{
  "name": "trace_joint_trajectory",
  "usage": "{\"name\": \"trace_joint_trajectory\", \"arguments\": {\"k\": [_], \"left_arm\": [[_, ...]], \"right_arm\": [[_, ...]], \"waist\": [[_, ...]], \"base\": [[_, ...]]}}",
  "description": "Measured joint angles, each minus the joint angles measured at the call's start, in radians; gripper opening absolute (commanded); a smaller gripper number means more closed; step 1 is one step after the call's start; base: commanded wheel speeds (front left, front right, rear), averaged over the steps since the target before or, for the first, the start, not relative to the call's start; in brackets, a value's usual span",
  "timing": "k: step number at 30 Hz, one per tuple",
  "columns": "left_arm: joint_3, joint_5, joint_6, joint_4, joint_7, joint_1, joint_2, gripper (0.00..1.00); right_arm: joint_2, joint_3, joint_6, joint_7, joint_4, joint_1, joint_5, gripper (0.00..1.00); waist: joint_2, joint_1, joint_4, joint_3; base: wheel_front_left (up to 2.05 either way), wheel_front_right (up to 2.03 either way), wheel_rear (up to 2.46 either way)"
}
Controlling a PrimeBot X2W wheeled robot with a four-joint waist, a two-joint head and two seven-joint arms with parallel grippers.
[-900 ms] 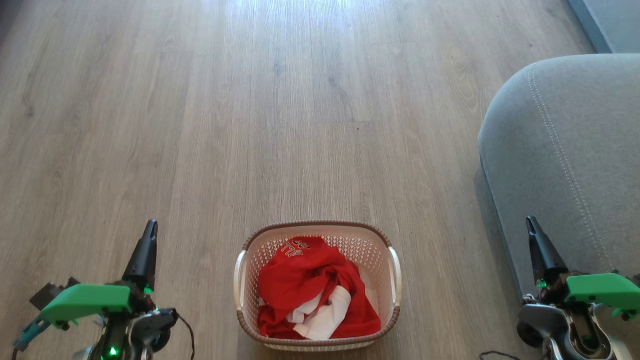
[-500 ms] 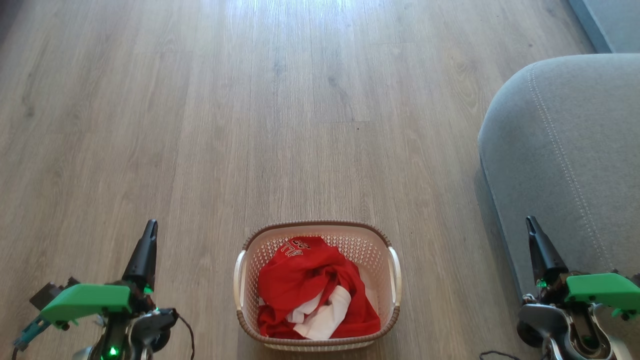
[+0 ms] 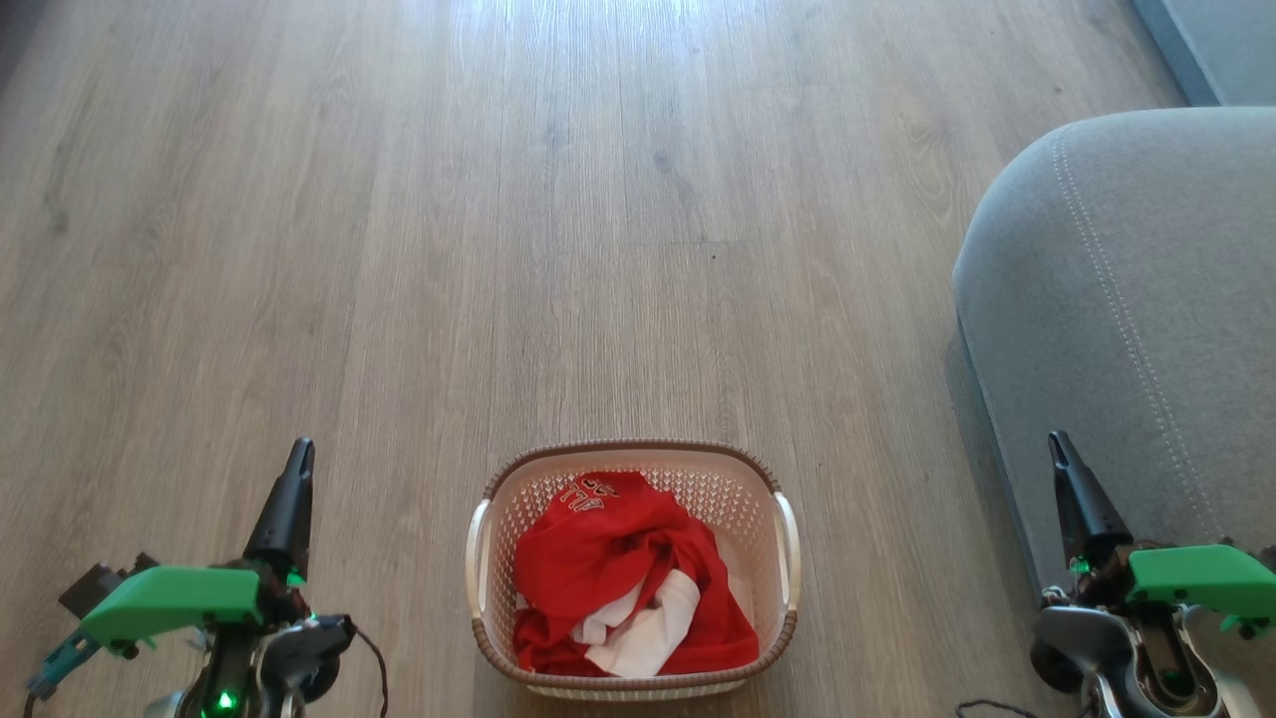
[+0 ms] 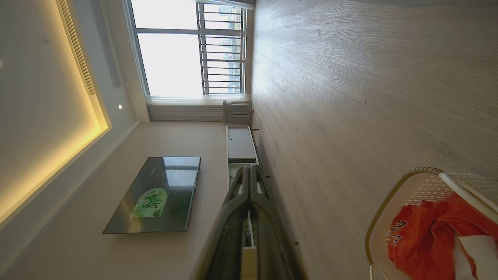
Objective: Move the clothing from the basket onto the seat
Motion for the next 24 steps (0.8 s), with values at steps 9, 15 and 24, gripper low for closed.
{"name": "trace_joint_trajectory", "arguments": {"k": [9, 15, 24], "left_arm": [[0.0, 0.0, 0.0, 0.0, 0.0, 0.0, 0.0, 0.0], [-0.002, 0.0, 0.002, 0.016, -0.001, 0.003, -0.001, 1.0], [-0.017, 0.001, 0.002, 0.049, -0.019, 0.054, -0.006, 1.0]], "right_arm": [[0.0, 0.0, 0.0, 0.0, 0.0, 0.0, 0.0, 0.0], [0.001, 0.002, 0.0, 0.0, 0.017, 0.005, 0.0, 1.0], [0.009, 0.014, 0.0, -0.012, 0.052, 0.044, -0.01, 1.0]], "waist": [[0.0, 0.0, 0.0, 0.0], [0.0, 0.0, 0.0, 0.0], [0.0001, 0.0, -0.001, 0.001]], "base": [[0.0, 0.0, 0.0], [0.0, 0.0, 0.0], [0.0, 0.0, 0.0]]}}
